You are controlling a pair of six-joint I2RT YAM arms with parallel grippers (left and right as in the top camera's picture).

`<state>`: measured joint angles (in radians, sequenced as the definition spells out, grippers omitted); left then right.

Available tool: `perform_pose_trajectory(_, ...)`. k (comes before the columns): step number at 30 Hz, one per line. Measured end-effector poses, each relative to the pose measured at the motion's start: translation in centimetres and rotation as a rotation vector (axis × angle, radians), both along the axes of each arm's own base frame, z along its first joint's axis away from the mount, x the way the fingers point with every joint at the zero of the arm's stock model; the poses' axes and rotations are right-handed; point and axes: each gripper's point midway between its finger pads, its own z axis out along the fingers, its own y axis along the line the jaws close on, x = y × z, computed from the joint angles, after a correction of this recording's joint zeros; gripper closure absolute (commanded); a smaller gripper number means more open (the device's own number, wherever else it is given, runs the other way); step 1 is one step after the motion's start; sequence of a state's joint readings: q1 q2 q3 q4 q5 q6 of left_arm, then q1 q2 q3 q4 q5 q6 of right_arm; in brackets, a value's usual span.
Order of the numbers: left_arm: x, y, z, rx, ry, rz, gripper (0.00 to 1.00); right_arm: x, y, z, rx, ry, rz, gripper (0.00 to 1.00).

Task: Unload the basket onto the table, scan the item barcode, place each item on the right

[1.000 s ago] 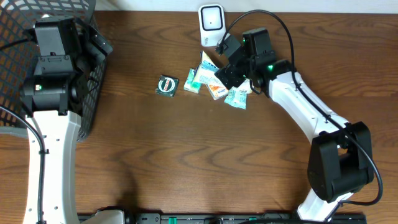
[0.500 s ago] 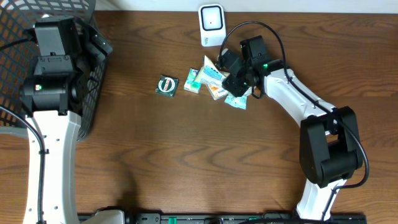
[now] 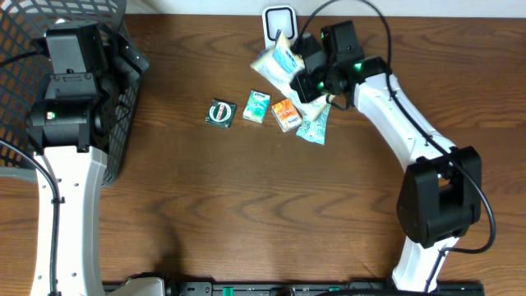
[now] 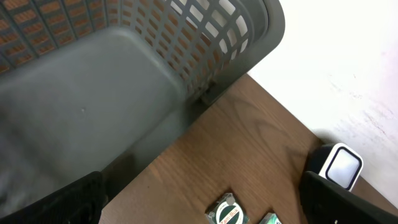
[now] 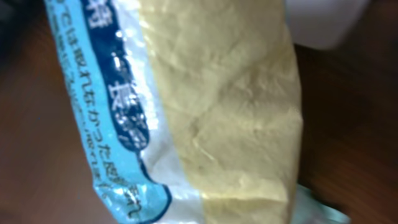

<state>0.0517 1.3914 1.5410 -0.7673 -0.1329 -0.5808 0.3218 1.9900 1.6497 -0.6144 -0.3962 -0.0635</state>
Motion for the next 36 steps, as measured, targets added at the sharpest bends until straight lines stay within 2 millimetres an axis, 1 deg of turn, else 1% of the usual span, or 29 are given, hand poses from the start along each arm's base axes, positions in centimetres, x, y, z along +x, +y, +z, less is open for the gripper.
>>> perform_pose_trajectory(3, 0.0, 0.0, 0.0, 0.0, 0.0, 0.0, 0.02, -0.5, 1.3, 3.0, 0.191, 0.075, -0.023, 0.99)
perform_pose_trajectory(6, 0.0, 0.0, 0.0, 0.001, 0.0, 0.0, 0.02, -1.0, 1.6, 5.8, 0.382, 0.17, -0.034, 0.99)
perform_pose_trajectory(9, 0.0, 0.0, 0.0, 0.0, 0.0, 0.0, 0.02, -1.6, 0.7, 8.1, 0.555, 0.303, -0.049, 0.99)
perform_pose_trajectory(13, 0.0, 0.0, 0.0, 0.0, 0.0, 0.0, 0.02, -2.3, -0.5, 9.9, 0.706, 0.464, -0.071, 0.99)
perform_pose_trajectory(18, 0.0, 0.0, 0.0, 0.0, 0.0, 0.0, 0.02, -4.0, -0.1, 11.4, 0.798, 0.603, -0.027, 0.99)
perform_pose_trajectory(23, 0.0, 0.0, 0.0, 0.0, 0.0, 0.0, 0.02, -4.6, 0.3, 12.0, 0.827, 0.639, 0.004, 0.99)
perform_pose_trajectory(27, 0.0, 0.0, 0.0, 0.0, 0.0, 0.0, 0.02, -4.5, 0.5, 11.9, 0.818, 0.637, -0.007, 0.99)
perform_pose_trajectory(31, 0.0, 0.0, 0.0, 0.0, 0.0, 0.0, 0.02, -3.7, 1.0, 12.0, 0.811, 0.595, -0.014, 0.99)
perform_pose_trajectory(34, 0.0, 0.0, 0.0, 0.0, 0.0, 0.0, 0.02, -3.1, 1.7, 12.8, 0.82, 0.549, 0.001, 0.99)
perform_pose_trajectory(36, 0.0, 0.0, 0.0, 0.0, 0.0, 0.0, 0.02, -3.3, 2.5, 13.1, 0.824, 0.549, 0.016, 0.99)
